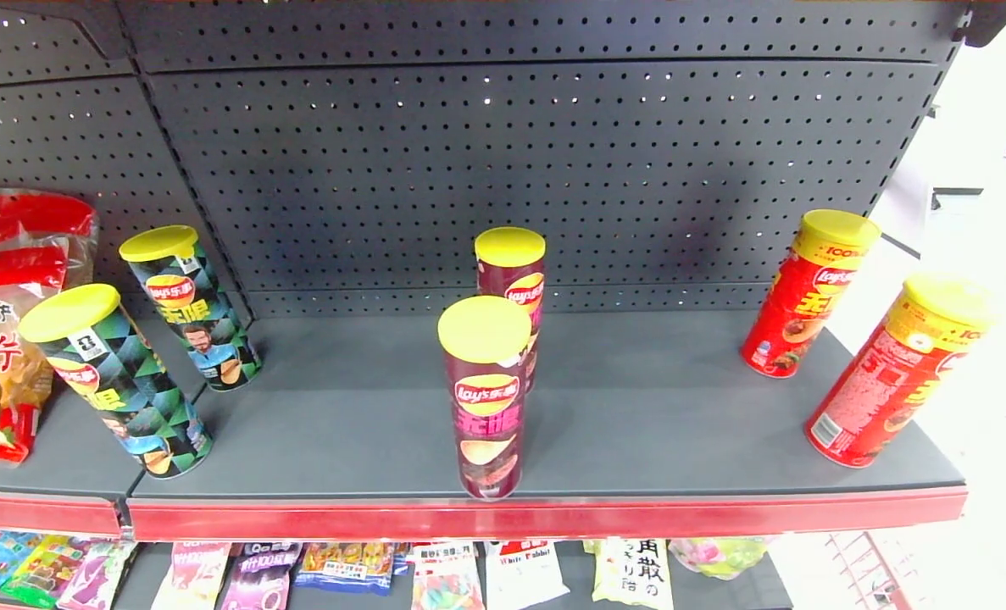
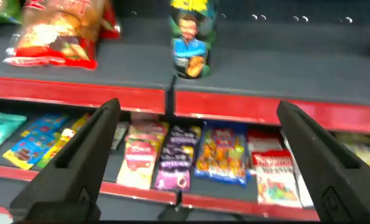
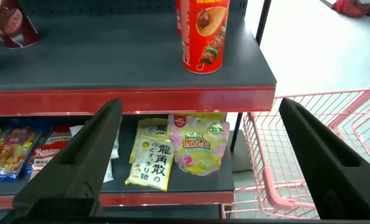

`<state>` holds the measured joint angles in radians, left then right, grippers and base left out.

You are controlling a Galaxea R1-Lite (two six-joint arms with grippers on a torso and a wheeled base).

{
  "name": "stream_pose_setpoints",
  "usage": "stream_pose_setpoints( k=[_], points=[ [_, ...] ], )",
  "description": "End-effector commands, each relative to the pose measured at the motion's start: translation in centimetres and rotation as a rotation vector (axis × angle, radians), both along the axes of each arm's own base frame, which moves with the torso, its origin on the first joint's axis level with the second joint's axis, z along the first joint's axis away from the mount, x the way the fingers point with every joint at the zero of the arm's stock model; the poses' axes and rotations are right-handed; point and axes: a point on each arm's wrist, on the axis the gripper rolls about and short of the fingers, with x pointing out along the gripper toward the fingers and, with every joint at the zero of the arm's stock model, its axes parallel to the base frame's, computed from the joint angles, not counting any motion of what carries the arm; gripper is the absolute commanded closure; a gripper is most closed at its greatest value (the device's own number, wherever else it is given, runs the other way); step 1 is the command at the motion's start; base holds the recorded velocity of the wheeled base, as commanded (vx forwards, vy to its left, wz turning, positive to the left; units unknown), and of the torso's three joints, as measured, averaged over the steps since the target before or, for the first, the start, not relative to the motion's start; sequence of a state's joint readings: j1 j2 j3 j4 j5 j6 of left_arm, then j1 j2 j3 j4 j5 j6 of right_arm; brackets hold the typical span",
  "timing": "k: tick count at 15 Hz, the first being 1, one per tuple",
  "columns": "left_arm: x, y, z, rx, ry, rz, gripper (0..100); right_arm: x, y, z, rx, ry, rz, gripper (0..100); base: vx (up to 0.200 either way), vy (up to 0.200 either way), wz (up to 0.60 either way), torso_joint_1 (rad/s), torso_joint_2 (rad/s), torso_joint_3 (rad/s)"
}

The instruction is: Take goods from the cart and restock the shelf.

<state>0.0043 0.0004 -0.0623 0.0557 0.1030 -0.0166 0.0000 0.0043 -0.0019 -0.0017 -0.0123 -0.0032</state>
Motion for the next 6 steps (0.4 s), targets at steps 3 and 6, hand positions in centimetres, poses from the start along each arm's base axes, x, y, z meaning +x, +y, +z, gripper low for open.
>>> stream_pose_setpoints(
  k=[3, 6],
  points=[
    [0.37, -0.18, -0.55, -0.034, -0.022, -0.082, 0, -0.01, -0.01, -0.06, -0.001, -0.001, -0.005, 0, 0.000, 0.000, 0.00, 0.000, 0.00, 0.000],
    [0.39, -0.08, -0.59, -0.052, -0.026, -0.036, 0, -0.01, -0.01, -0.06, -0.001, -0.001, -0.005, 0, 0.000, 0.000, 0.00, 0.000, 0.00, 0.000]
  ],
)
